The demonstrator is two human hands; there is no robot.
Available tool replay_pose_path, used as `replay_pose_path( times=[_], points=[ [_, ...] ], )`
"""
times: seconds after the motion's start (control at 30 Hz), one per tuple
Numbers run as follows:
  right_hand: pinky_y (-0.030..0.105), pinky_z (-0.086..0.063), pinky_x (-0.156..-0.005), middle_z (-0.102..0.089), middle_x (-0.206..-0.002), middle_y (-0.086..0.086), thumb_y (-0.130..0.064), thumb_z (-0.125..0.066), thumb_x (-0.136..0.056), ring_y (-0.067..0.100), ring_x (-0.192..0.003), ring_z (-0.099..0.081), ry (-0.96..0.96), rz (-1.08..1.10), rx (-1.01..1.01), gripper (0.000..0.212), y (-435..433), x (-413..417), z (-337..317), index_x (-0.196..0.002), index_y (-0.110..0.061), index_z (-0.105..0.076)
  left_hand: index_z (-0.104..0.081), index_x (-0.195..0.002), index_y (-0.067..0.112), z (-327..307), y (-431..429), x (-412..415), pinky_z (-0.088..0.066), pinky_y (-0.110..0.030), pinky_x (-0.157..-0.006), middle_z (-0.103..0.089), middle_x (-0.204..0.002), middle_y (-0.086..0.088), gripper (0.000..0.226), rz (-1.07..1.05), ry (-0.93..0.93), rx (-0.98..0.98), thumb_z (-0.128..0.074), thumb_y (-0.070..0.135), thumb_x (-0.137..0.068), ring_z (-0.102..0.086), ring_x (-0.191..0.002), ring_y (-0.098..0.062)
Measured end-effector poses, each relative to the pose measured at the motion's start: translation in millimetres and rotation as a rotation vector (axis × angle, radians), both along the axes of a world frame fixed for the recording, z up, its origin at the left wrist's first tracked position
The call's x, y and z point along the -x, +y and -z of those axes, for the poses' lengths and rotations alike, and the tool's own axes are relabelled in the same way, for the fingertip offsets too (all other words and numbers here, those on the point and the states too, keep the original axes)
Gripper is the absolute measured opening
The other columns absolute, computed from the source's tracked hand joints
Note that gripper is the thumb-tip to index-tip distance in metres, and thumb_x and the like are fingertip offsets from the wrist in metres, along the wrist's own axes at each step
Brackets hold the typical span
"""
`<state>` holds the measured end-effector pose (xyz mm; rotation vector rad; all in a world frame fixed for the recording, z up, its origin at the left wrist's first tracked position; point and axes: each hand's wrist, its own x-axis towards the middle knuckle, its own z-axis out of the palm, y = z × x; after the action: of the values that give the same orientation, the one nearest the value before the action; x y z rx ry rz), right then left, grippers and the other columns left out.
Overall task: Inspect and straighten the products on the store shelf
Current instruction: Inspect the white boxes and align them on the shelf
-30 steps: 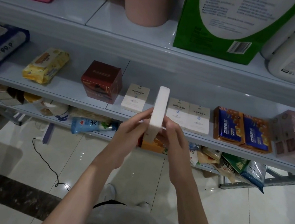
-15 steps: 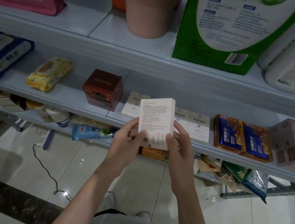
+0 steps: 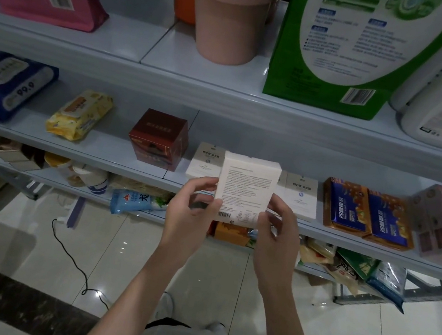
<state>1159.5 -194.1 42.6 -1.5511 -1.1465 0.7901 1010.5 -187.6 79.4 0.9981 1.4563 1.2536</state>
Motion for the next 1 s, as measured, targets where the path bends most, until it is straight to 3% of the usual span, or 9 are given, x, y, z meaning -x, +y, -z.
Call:
replay_pose_path(
  times=[0.3, 0.6, 0.7, 0.8, 1.0],
  points=[
    [0.021, -0.057, -0.092, -0.059, -0.121, -0.035, -0.004, -0.055, -0.103, -0.015, -0.112, -0.058, 0.119, 0.001, -0.003, 0.039, -1.1, -1.0, -0.5, -0.123, -0.038, -0.055, -0.065, -0.119, 0.022, 5.6, -2.1, 1.8, -0.06, -0.022, -0.076, -0.067, -0.122, 0.011, 0.036, 0.053, 0.123, -0.077, -0.072, 0.001, -0.09, -0.065, -0.111, -0.006],
    [0.018, -0.057, -0.089, -0.062, -0.135, -0.004, -0.001, -0.064, -0.098, 0.006, -0.122, -0.061, 0.099, -0.151, -0.092, 0.042, -3.0, -3.7, -0.1, -0.13, -0.028, -0.062, -0.052, -0.121, 0.015, 3.7, 0.3, 1.1, -0.056, -0.014, -0.074, -0.069, -0.113, 0.01, 0.034, -0.026, -0.059, 0.003, -0.063, -0.004, -0.095, -0.067, -0.098, 0.008],
    [0.018, -0.056, -0.092, -0.06, -0.135, -0.004, -0.001, -0.066, -0.096, 0.009, -0.126, -0.059, 0.059, -0.201, -0.115, 0.047, -3.4, -3.5, 0.4, -0.132, -0.031, -0.061, -0.049, -0.123, 0.016, 5.1, 0.9, 2.4, -0.055, -0.011, -0.071, -0.067, -0.114, 0.012, 0.035, -0.048, -0.052, 0.011, -0.062, -0.003, -0.096, -0.066, -0.095, 0.012],
    [0.025, -0.056, -0.097, -0.058, -0.136, -0.006, 0.0, -0.066, -0.096, 0.012, -0.13, -0.057, 0.021, -0.225, -0.129, 0.052, -2.8, -3.8, 2.6, -0.137, -0.032, -0.058, -0.05, -0.125, 0.02, 7.3, 1.8, 4.3, -0.056, -0.013, -0.077, -0.066, -0.12, 0.01, 0.037, -0.051, -0.041, 0.013, -0.062, -0.001, -0.097, -0.065, -0.102, 0.009],
    [0.033, -0.058, -0.099, -0.057, -0.14, -0.004, 0.004, -0.06, -0.098, 0.009, -0.129, -0.059, 0.094, -0.2, -0.107, 0.052, -4.6, -3.5, -0.5, -0.143, -0.022, -0.057, -0.056, -0.13, 0.024, 7.6, 1.2, 6.6, -0.057, -0.026, -0.091, -0.069, -0.121, 0.01, 0.042, -0.043, -0.009, 0.011, -0.064, 0.001, -0.095, -0.066, -0.109, -0.001]
  ],
)
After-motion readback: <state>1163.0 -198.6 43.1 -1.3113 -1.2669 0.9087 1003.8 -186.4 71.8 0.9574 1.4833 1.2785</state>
